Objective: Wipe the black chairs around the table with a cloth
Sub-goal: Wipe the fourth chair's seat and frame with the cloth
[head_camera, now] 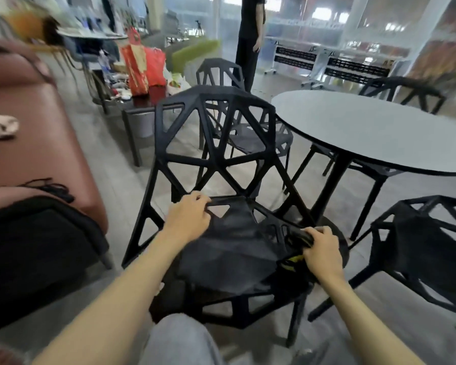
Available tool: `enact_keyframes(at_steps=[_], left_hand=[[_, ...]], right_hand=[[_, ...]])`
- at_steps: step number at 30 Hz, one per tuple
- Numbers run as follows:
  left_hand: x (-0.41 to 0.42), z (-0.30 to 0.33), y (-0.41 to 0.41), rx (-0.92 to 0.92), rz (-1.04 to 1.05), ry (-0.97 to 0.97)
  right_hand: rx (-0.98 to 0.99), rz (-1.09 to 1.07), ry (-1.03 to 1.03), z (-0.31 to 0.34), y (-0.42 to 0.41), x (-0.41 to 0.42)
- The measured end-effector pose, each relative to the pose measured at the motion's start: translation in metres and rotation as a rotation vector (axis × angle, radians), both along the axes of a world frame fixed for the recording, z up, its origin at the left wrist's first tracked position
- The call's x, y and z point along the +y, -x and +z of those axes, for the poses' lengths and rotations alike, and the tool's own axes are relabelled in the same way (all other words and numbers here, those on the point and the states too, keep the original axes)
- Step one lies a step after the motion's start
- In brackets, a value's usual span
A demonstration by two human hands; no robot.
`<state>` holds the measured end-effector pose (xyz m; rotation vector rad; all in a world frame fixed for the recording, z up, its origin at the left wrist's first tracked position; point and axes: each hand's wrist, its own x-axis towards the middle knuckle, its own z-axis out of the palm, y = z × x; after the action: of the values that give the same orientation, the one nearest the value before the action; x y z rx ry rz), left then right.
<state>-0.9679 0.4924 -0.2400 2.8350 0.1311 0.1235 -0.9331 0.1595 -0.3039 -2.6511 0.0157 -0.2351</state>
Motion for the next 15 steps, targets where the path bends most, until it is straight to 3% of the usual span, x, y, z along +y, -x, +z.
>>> enact_keyframes(at_steps=[5,11,15], left_hand=[[0.064,0.046,-0.048,-0.134,0.145,-0.056],[0.13,0.106,-0.193,-0.343,0.355,-0.096],[0.165,0.13,-0.269,-0.261,0.4,0.008]], right_hand=[[0.089,-0.044,-0.075,0.01,-0.017,0.014],[0.08,-0.164,-0.015,-0.009,-0.058,0.052],[0.124,-0.139,-0.006,-0.013,-0.078,0.064]])
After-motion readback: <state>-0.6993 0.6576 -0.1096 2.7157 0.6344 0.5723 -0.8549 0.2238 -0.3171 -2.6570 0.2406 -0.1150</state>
